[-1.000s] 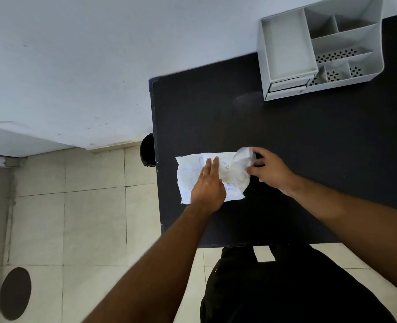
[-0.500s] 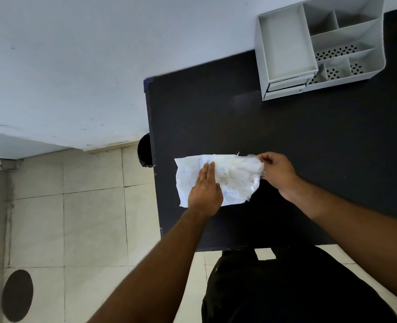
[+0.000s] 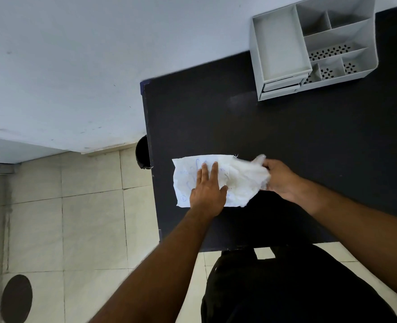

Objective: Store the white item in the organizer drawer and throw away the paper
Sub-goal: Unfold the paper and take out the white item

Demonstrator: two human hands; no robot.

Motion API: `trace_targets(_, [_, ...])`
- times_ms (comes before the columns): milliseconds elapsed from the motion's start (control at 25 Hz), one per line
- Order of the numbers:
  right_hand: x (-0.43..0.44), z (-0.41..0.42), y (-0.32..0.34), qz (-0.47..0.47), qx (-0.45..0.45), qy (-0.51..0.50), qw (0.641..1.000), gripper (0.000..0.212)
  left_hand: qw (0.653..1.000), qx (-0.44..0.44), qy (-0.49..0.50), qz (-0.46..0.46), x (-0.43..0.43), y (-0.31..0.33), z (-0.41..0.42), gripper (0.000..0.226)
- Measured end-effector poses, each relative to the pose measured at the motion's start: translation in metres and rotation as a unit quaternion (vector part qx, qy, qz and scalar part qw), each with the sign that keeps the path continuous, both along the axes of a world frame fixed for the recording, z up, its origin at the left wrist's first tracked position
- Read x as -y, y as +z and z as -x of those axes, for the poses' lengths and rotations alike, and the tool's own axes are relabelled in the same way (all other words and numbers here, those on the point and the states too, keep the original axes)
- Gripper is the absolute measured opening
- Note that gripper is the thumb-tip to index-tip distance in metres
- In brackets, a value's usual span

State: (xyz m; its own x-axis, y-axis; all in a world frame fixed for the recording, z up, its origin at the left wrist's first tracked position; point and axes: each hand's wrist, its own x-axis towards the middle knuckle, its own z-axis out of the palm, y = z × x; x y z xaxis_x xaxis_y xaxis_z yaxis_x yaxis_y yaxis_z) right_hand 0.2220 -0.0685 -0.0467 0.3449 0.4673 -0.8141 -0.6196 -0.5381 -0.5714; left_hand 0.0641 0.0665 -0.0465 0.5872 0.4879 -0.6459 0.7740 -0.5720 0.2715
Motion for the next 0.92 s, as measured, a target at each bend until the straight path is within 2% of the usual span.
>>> trace_targets(120, [0.014,-0.007,-0.004,-0.002,-0.026,-0.061,0.998,0.027,1.000,-0.012,-0.018,-0.009,0.000,-0.001,0.001,0.075])
trace_targets(240, [0.035,-0.014,-0.010,-0.025,-0.048,-0.113,0.992,0.020,0.999,-0.024,-0.030,-0.014,0.001,-0.001,0.001,0.074])
trace_targets(360, [0.043,-0.020,-0.005,-0.073,-0.051,-0.132,0.987,0.015,0.999,-0.036,-0.025,-0.007,0.000,0.003,-0.006,0.074])
trace_targets(480, [0.045,-0.020,0.005,-0.063,-0.036,-0.133,0.988,0.017,0.999,-0.044,-0.026,0.015,-0.002,0.009,-0.011,0.078])
trace_targets(600, [0.054,-0.014,0.009,-0.118,-0.040,-0.134,0.983,0.018,0.999,-0.035,-0.021,0.019,-0.005,0.018,-0.012,0.081])
trace_targets(680, [0.061,-0.012,0.017,-0.146,-0.048,-0.160,0.975,0.019,1.000,0.017,-0.008,0.008,-0.003,0.024,-0.009,0.076])
trace_targets(800, [0.065,-0.011,0.033,-0.159,-0.057,-0.207,0.964,0.019,0.983,0.173,0.047,0.027,0.009,0.035,-0.011,0.057])
trace_targets(920, [0.067,-0.011,0.048,-0.153,-0.061,-0.232,0.959,0.014,0.933,0.253,0.216,0.136,0.029,0.058,-0.032,0.041])
